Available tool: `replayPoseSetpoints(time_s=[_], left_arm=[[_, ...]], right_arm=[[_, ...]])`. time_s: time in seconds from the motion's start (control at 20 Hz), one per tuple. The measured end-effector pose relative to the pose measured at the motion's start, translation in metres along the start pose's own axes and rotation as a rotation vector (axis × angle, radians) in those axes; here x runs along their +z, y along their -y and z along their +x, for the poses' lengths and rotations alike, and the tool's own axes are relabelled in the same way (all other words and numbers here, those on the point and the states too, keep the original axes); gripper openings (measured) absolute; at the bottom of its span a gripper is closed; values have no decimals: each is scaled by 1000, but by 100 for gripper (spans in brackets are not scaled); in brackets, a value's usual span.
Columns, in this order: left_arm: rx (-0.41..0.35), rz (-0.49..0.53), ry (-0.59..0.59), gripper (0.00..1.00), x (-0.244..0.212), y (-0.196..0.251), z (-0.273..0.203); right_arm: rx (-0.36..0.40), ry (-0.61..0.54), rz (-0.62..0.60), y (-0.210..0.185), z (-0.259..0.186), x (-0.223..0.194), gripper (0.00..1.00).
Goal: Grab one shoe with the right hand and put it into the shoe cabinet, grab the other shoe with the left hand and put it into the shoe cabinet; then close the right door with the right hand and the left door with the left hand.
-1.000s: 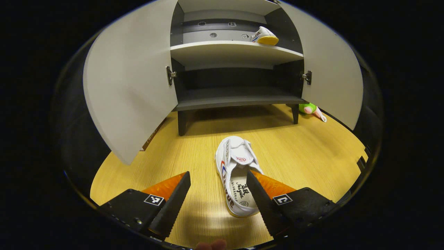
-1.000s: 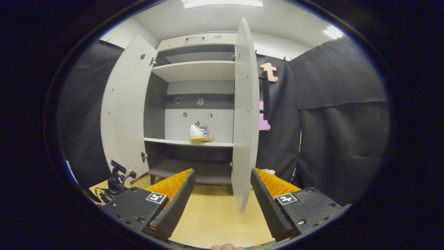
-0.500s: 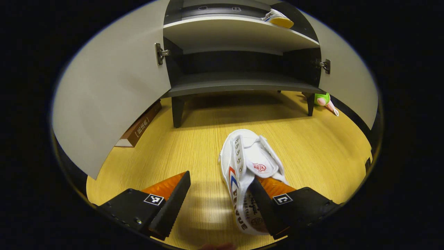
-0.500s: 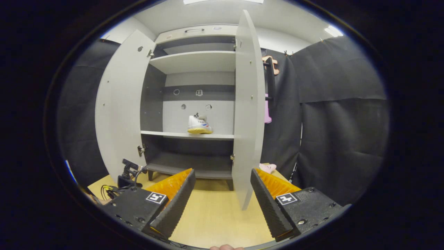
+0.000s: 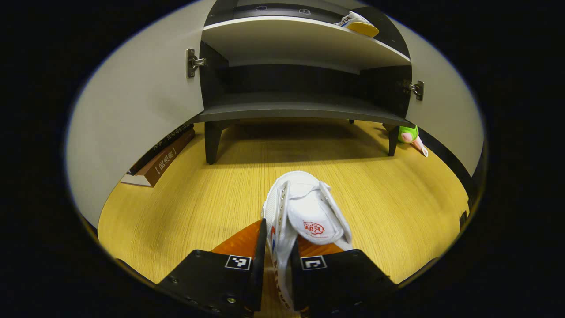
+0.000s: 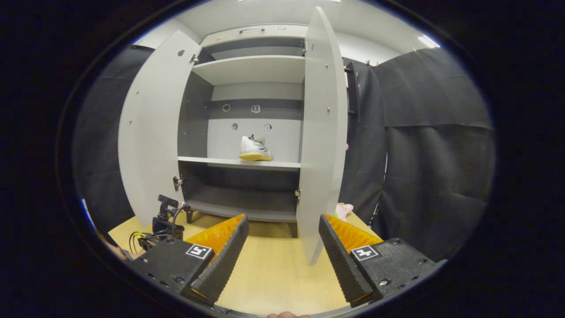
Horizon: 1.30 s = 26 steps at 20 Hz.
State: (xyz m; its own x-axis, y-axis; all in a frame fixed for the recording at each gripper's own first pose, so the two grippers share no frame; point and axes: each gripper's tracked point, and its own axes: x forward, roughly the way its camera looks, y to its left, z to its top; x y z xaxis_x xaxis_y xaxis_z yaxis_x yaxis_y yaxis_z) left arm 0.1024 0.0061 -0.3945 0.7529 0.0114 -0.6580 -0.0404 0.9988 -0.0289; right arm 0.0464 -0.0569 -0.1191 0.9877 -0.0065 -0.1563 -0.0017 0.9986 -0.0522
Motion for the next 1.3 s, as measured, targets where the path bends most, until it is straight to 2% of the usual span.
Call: replayPoseSetpoints(time_s=[0.1, 0.15, 0.25, 0.4, 0.45, 0.5, 0.55, 0.7, 0.95, 1.15, 1.2, 1.25, 1.3], left_arm=[[43, -6, 0, 26, 0, -10, 3], [42, -5, 11, 9, 1, -11, 2], [29, -10, 8, 0, 0, -10, 2], [41, -14, 15, 0, 1, -12, -8], [52, -9, 32, 11, 2, -14, -16], [50, -6, 60, 11, 7, -13, -26], [39, -10, 84, 0, 13, -11, -39], [14, -38, 142, 0, 37, -3, -86], [11, -70, 232, 0, 104, 11, -166], [-30, -70, 350, 0, 192, 36, -216], [-29, -73, 387, 10, 217, 39, -223], [-21, -74, 423, 0, 240, 39, -230], [-11, -73, 450, 0, 261, 38, -233]], right_arm=[[2, -4, -5, -2, 1, -2, 100], [3, -6, -7, -2, 0, -3, 100], [6, -7, -7, -3, 1, -4, 100], [23, -7, 1, -7, 1, -4, 100], [27, -4, 3, -7, 1, -2, 100], [32, 4, 5, -9, 0, -1, 100], [37, 9, 4, -10, 0, 1, 100], [55, 24, 3, -16, -3, 5, 100], [108, 56, -3, -29, -16, 12, 100], [138, 74, 2, -34, -30, 18, 100], [139, 79, 2, -33, -33, 19, 100], [139, 84, 3, -32, -37, 21, 100], [135, 91, 5, -31, -39, 23, 100]])
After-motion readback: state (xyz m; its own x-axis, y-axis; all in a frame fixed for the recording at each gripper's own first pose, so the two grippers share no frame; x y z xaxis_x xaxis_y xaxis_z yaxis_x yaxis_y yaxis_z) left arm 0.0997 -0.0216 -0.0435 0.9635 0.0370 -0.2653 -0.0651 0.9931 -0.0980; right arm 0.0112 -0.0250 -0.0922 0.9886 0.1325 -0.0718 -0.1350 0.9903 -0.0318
